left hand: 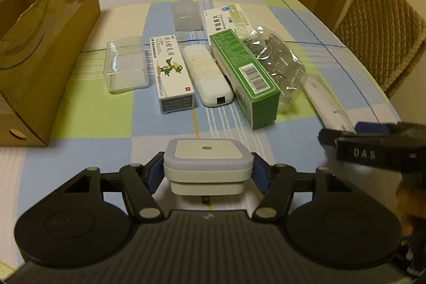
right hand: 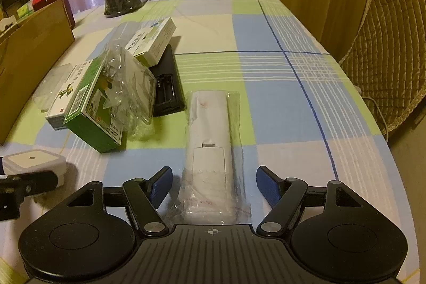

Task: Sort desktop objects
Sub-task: 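Grasp the white plug adapter with the left tool while the right tool grasps the bagged white remote, then carry the adapter and bagged remote with both tools over the cardboard box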

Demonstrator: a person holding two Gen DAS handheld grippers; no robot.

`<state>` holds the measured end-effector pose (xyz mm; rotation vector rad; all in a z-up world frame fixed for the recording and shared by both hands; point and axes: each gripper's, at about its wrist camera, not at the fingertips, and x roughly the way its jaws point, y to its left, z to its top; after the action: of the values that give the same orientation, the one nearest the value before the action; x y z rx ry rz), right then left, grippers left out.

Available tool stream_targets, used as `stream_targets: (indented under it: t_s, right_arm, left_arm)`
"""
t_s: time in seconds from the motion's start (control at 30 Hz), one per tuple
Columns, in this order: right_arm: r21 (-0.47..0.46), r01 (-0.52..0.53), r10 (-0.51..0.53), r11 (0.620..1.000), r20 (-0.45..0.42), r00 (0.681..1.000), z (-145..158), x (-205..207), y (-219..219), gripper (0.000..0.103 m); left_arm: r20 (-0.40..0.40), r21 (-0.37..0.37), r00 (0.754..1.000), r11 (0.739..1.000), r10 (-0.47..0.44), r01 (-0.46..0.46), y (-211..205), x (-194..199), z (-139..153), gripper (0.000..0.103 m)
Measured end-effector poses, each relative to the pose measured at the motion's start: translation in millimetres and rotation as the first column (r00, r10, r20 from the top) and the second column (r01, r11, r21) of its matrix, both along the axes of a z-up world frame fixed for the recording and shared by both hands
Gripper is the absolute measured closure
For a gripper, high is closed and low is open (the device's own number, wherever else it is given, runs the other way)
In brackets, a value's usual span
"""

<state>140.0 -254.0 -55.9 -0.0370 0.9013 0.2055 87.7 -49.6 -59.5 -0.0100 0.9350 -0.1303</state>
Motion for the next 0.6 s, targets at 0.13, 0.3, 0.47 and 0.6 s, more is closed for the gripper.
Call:
stream_targets:
  t_s: [0.13,0.3,0.47,0.6]
  right_arm:
    - [-0.038,-0.018,0.018,0.999,0.002,1.000,3.6,-2.0,2.6,0.065]
    - [-0.055,-0.035,0.035,0.998,-0.006,0.999,7.6,-7.9,3.9,0.066]
    - [-0.035,-0.020,0.021,0.999,0.036,0.999,25.5,-23.1,3.1,0.066]
    - [-0.019,-0.005,0.007,1.000,0.067,0.998,42.7,-35.1,3.6,0.066]
  left_arm:
    - [0.016,0.006,0.999,0.999,-0.037,0.037,2.2,-8.5,5.9,0.041]
    - [0.027,0.001,0.998,0.999,-0.049,0.049,5.1,-14.9,13.3,0.041]
    - [0.051,-0.012,0.998,0.999,-0.046,0.046,9.3,-21.1,25.8,0.041]
    - [0.077,-0.019,0.996,0.999,-0.039,0.041,13.8,-26.0,38.2,0.041]
